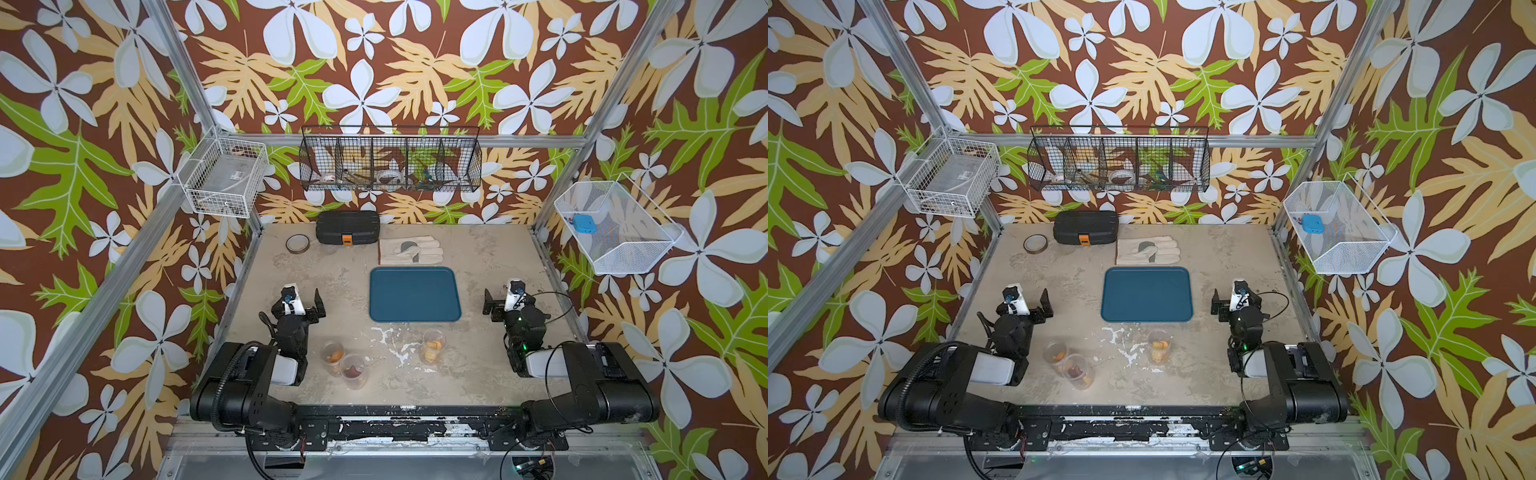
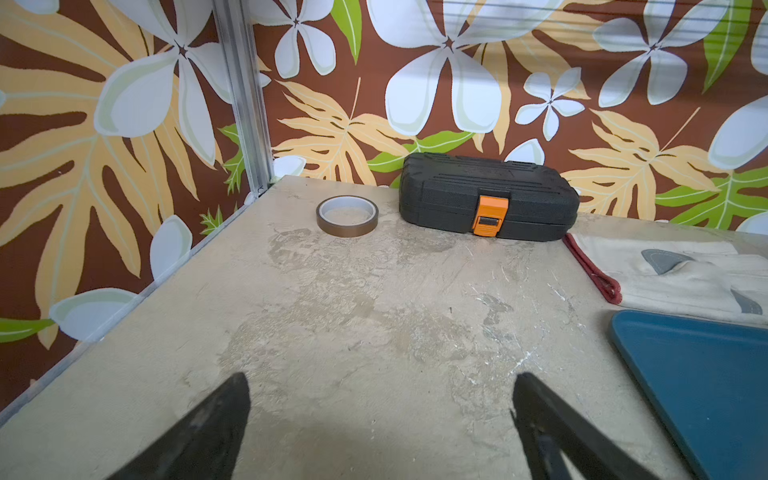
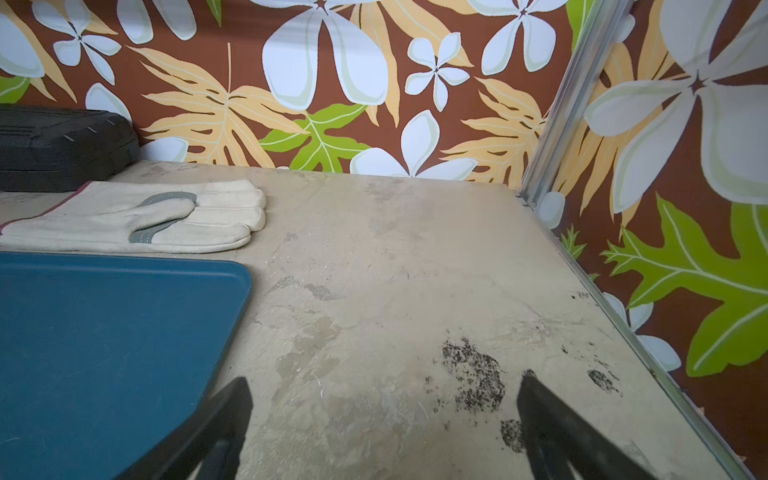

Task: Pour the cookies out of the jar
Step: Pick up the jar from the center of the board.

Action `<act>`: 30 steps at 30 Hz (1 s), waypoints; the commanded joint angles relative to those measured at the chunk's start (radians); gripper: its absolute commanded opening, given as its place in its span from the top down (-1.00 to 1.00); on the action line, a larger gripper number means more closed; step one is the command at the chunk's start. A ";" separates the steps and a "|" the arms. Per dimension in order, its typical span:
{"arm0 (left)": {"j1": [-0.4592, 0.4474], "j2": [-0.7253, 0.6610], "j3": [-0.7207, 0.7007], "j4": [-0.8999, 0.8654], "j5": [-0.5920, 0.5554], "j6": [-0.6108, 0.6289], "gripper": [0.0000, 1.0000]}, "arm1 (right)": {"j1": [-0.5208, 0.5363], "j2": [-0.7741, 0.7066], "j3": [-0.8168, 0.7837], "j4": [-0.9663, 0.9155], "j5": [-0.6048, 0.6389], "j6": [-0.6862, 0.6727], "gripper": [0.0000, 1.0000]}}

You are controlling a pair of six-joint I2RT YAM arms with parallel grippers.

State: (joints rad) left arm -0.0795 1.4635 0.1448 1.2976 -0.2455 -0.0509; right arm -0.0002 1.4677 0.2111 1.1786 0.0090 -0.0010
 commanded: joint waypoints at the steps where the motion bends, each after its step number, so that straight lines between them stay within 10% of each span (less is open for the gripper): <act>1: 0.001 -0.003 0.000 0.029 0.004 -0.001 -0.99 | 0.000 0.001 0.004 0.009 0.014 0.001 -0.99; 24: 0.001 0.000 -0.002 0.048 -0.009 0.003 -0.99 | -0.006 -0.006 0.002 0.002 -0.007 0.009 -0.99; 30: -0.001 -0.097 0.231 -0.453 -0.141 -0.053 -0.99 | -0.007 -0.117 0.160 -0.326 0.063 0.031 -0.99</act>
State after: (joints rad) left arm -0.0799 1.3861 0.2798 1.1252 -0.2996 -0.0612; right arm -0.0063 1.3907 0.3145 1.0210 0.0261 0.0059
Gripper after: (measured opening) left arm 0.998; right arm 0.997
